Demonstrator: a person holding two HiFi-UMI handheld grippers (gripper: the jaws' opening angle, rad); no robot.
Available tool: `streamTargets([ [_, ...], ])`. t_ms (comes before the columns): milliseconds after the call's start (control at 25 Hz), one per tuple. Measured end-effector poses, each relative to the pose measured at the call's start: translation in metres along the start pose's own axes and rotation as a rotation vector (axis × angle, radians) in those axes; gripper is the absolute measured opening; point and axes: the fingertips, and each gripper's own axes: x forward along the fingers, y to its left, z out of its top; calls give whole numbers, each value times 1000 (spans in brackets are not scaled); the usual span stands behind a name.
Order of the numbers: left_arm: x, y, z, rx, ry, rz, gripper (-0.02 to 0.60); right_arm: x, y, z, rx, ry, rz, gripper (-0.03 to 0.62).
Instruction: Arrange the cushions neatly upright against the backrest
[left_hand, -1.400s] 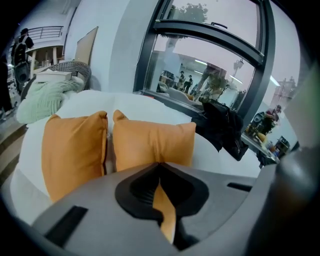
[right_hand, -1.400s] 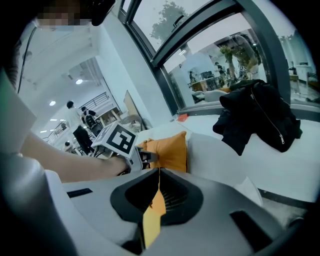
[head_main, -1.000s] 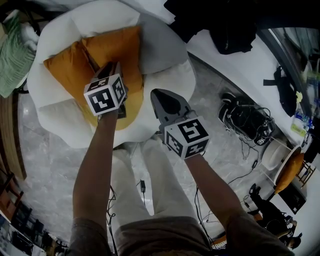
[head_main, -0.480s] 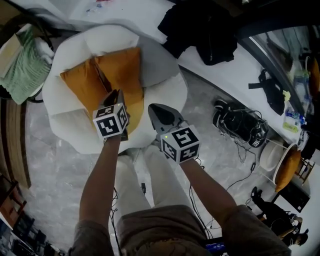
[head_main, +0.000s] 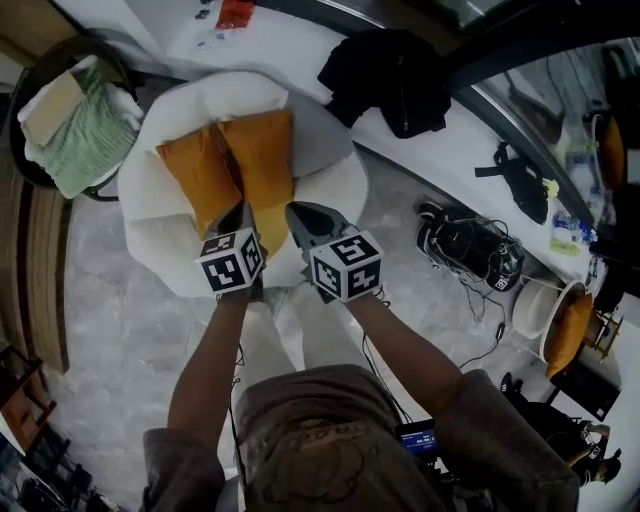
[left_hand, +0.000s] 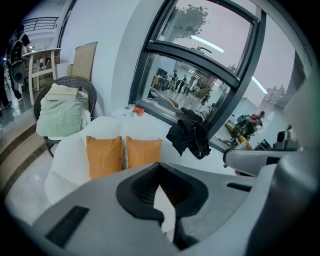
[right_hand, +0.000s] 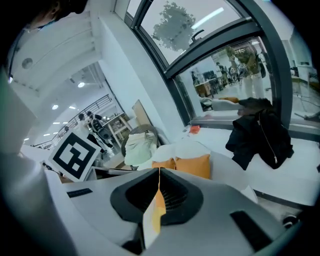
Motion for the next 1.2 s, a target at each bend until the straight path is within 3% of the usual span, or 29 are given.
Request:
streamTargets([
  [200, -57, -12, 20, 19, -18, -56, 6, -16, 33, 24, -1, -14, 11, 21],
  [400, -113, -30, 26, 93, -10, -119, 6, -37, 70, 38, -16, -19, 35, 21],
  [560, -165, -49, 34, 144, -54, -193, 6, -61, 107, 45, -25, -26, 82, 21],
  [1000, -279, -78, 52, 255, -179, -318, 6, -130, 198, 63, -192, -65, 227, 21],
  [1200, -313, -90, 52, 300, -240, -360, 5, -153, 232, 70, -370, -100, 247, 21],
])
